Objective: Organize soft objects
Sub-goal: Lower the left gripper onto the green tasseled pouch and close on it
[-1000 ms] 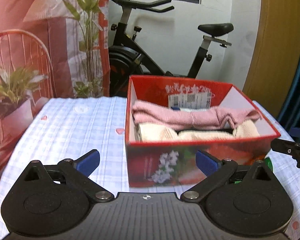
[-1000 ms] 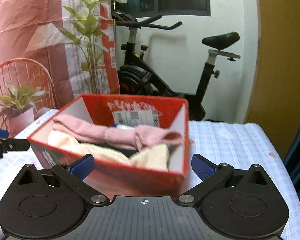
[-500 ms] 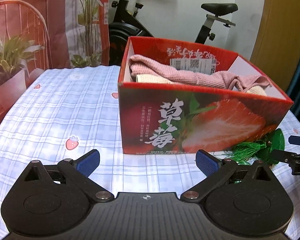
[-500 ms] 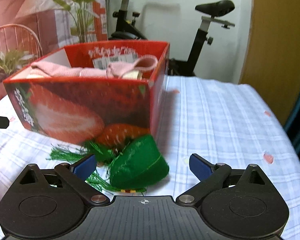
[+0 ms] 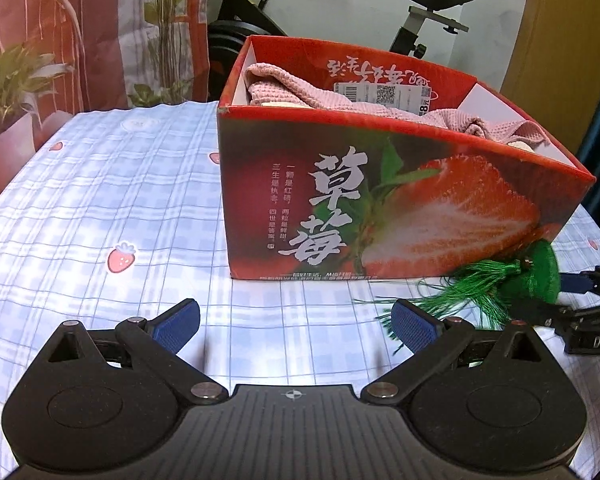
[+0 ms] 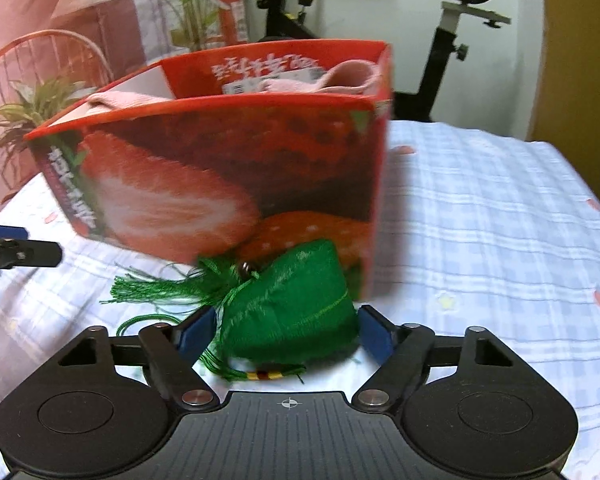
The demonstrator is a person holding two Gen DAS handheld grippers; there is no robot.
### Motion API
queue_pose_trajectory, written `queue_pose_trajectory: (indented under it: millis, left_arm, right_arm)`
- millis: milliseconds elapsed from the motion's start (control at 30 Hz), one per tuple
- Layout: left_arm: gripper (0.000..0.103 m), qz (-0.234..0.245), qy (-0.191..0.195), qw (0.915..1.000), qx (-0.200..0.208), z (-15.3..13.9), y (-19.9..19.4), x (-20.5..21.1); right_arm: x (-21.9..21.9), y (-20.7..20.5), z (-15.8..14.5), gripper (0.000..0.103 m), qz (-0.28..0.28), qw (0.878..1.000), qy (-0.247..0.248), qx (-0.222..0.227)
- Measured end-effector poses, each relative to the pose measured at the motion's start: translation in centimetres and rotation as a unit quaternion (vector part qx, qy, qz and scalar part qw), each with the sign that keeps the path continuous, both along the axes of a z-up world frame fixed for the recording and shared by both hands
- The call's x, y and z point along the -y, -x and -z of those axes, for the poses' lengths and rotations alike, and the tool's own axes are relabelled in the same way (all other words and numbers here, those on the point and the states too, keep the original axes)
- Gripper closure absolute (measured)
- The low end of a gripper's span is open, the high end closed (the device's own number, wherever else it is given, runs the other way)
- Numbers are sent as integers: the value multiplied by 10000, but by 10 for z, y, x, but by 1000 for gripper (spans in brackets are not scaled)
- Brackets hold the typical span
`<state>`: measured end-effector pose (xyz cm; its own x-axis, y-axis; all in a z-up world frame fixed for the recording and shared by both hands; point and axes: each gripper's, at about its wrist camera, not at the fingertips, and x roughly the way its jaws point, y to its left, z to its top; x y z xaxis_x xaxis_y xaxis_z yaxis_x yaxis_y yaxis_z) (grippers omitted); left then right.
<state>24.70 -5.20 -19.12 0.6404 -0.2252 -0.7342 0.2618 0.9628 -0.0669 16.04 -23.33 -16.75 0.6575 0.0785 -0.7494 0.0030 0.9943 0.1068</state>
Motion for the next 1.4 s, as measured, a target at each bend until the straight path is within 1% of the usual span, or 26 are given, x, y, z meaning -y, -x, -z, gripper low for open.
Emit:
queue_pose_trajectory:
  millis: [133,333,433,533,600,733,767,900,1100,1233,1400]
  left_arm:
    - [0,-94,80,9999,-40,1,2,-8]
    - [0,-282,156,9994,-89,2,6,-26]
    - [1,-399,221,9989,-126,2,9,-37]
    - [1,-489,278,9983,-148,2,12,-45]
    - [1,-515,314,9980,-162,3,13,-48]
    - [1,-542,398,9976,-193,5,15,-48]
    - [1,-538,435,9974,-197,5,15,-47]
    - [2,-487,509,9973,-187,4,17,-41]
    - [3,-439,620,9970,-149,2,20,-34]
    - [5,-400,699,9966,-153,2,23,-29]
    - [9,-344,803,9960,-186,3,28,-25]
  right_arm:
    - [-23,-2,1,29,-186,9998,-81,-35]
    - [-68,-6,4,29,-470,9987,-134,-123]
    - [-84,-9,6,27,-489,9986,-189,-80]
    - [-97,-11,6,26,-511,9986,-144,-48]
    - [-102,-11,6,23,-553,9984,-91,-41]
    - [-101,-3,6,18,-467,9989,92,1]
    - [-98,-1,6,16,-406,9991,95,31]
    - [-84,11,7,14,-162,9997,76,177]
    - [-61,24,9,14,263,9984,-270,430]
    - [-60,26,10,14,218,9982,-270,487]
    - [-68,34,8,15,-31,9976,-148,678]
